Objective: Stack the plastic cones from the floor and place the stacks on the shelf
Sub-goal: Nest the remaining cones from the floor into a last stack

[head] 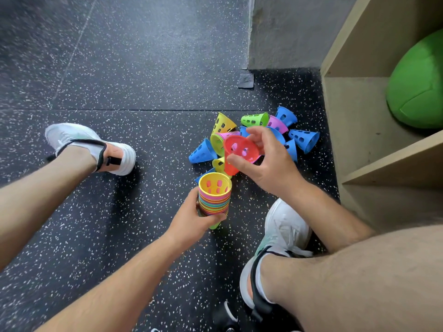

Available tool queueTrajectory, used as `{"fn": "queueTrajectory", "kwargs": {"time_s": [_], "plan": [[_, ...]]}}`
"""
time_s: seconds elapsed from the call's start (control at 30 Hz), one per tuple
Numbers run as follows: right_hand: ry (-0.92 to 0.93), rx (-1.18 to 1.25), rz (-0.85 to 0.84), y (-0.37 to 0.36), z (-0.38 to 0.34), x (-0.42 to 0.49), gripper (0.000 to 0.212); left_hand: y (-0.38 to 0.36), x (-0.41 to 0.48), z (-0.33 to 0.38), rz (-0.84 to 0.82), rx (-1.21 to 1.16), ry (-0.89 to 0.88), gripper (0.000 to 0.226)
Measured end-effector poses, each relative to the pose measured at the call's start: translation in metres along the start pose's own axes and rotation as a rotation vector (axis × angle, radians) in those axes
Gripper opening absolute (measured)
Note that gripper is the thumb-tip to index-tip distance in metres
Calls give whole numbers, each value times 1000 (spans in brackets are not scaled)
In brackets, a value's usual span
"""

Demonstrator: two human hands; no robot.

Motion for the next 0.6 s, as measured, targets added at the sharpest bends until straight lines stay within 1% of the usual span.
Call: {"fn": "queueTrajectory", "kwargs": {"time_s": [0.07,0.17,0.2,0.27,0.33,0.43,0.53,0.6], "plan": [[53,-56,-96,-12,-15,0,79,2,1,0,10,-3,-10,68],[149,-211,-267,-37,-20,-6,79,0,2,1,19,-30,-20,68],[158,-220,-326,-47,-16,-10,79,-3,3,1,12,-37,-26,68],[106,-174,-423,-62,-1,-20,80,-13,4,2,-2,-64,-36,69],[19,-54,-428,-66,14,-27,80,-26,6,5,-18,-102,-44,68],[-72,116,-372,-59,29,-33,67,-38,10,7,-59,-81,-50,68],[-111,161,-340,-54,39,-33,64,-36,13,7,-152,-21,-33,83],[-124,171,-347,-52,43,-33,64,-25,16,10,-156,32,-43,84]]}}
Point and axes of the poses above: each hand's wrist, its own x-axis towards the middle knuckle, its own y-axis out of the back of the hand, z = x × y, the point moved 9 cm from there along x, towards the middle knuckle, and after that the axes turned 14 degrees about -x, right-handed, at the moved point
